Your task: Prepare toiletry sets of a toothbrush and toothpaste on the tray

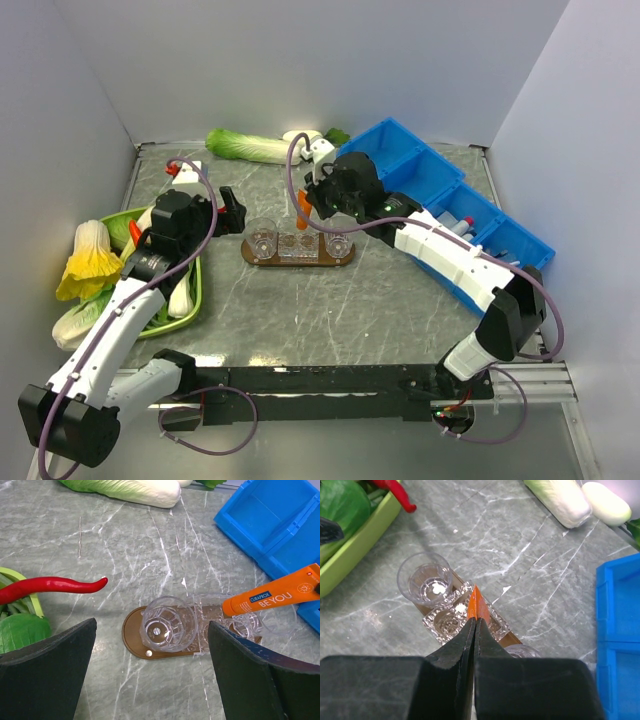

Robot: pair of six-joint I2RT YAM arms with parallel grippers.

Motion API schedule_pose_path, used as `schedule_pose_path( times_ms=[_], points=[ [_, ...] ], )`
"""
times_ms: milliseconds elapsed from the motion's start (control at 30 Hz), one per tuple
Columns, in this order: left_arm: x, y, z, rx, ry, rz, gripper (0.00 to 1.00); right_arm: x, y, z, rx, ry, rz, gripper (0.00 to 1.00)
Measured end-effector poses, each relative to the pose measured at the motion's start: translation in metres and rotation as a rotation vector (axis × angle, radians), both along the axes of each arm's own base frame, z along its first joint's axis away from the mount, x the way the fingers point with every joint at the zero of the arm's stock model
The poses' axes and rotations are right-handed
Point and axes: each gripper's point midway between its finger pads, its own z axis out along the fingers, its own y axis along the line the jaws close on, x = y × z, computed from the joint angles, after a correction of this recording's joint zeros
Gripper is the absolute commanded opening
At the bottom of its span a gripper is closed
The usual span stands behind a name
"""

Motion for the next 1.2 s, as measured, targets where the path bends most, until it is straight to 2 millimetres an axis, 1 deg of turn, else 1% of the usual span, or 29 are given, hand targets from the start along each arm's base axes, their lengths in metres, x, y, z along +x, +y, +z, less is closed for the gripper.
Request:
schedule_pose_path(
  times_ms=[67,600,900,1200],
  points=[
    [0.0001,-0.0001,-0.0003,0.000,0.001,0.000,0.97,0.0008,-0.0005,-0.0023,-0.009,0.000,-0.002,0.00],
    [0.0008,-0.0005,-0.0022,0.002,0.006,-0.001,0.97,0.0060,-0.0055,-0.0023,-0.032,-0.022,-0.028,0.00],
    [0.0008,-0.0007,-0.0022,0.001,0.006,-0.003,0.97,0.0073,-0.0056,-0.0077,-0.045,-0.015,-0.030,0.00],
    [0.0008,-0.0008,-0.0022,0.001,0.006,-0.003,0.97,0.0071,-0.0057,-0.0091,-0.048,-0.011,-0.029,0.00]
  ],
)
